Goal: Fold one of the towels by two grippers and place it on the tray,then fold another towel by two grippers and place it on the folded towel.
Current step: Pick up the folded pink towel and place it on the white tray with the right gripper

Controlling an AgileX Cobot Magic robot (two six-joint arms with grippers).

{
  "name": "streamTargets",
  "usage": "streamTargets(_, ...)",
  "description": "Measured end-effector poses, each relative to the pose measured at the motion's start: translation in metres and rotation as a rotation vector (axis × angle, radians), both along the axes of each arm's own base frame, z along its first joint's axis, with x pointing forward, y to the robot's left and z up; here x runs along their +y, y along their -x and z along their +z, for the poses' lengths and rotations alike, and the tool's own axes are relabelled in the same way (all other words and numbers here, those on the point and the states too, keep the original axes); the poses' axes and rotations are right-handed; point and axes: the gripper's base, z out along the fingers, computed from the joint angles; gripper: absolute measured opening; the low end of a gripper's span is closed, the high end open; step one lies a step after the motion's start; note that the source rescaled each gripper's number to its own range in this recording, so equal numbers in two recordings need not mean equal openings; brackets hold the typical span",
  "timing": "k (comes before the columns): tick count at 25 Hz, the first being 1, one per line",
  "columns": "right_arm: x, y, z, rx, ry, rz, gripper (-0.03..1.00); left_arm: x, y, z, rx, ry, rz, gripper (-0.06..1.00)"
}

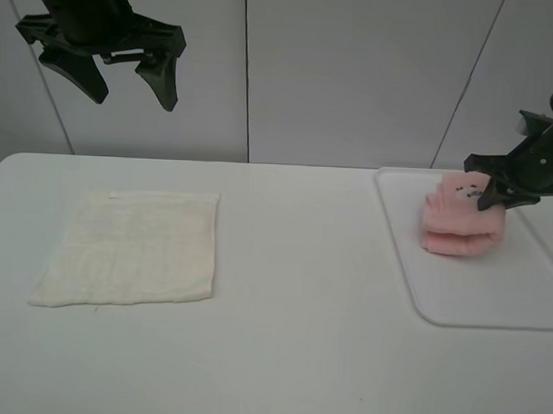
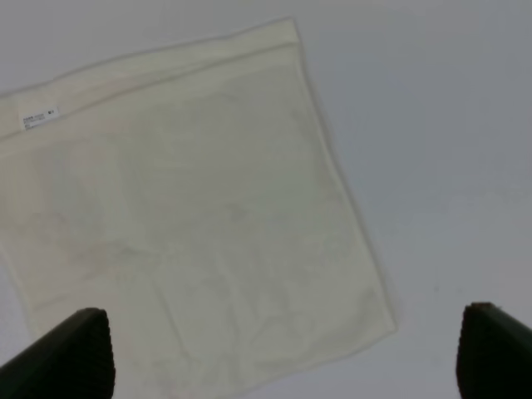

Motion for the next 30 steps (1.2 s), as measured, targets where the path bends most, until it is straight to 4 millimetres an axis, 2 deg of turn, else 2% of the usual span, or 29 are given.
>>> streamTargets(6, -0.010, -0.001, -0.022, 0.061, 0.007, -0.009, 0.04, 0.000, 0.000, 0.000, 0.000, 0.000, 0.000, 1.00)
streamTargets(13, -0.012, 0.000, -0.025, 0.079, 0.039, 0.013, 0.06, 0.000, 0.000, 0.000, 0.000, 0.000, -0.001, 1.00)
streamTargets(15, -0.012, 0.000, -0.025, 0.083, 0.042, 0.015, 0.16, 0.000, 0.000, 0.000, 0.000, 0.000, -0.001, 1.00)
streamTargets(16, -0.012, 0.000, -0.025, 0.083, 0.043, 0.016, 0.25, 0.000, 0.000, 0.000, 0.000, 0.000, -0.001, 1.00)
streamTargets(19, -0.013, 0.000, -0.025, 0.083, 0.044, 0.015, 0.62, 0.000, 0.000, 0.000, 0.000, 0.000, -0.001, 1.00)
streamTargets(21, -0.013, 0.000, -0.025, 0.082, 0.044, 0.014, 0.81, 0.000, 0.000, 0.000, 0.000, 0.000, -0.001, 1.00)
streamTargets(24, -0.012, 0.000, -0.025, 0.079, 0.038, 0.010, 0.91, 0.000, 0.000, 0.000, 0.000, 0.000, -0.001, 1.00)
streamTargets(30, -0.011, 0.003, -0.005, 0.040, 0.040, 0.007, 0.93, 0.000, 0.000, 0.000, 0.000, 0.000, -0.001, 1.00)
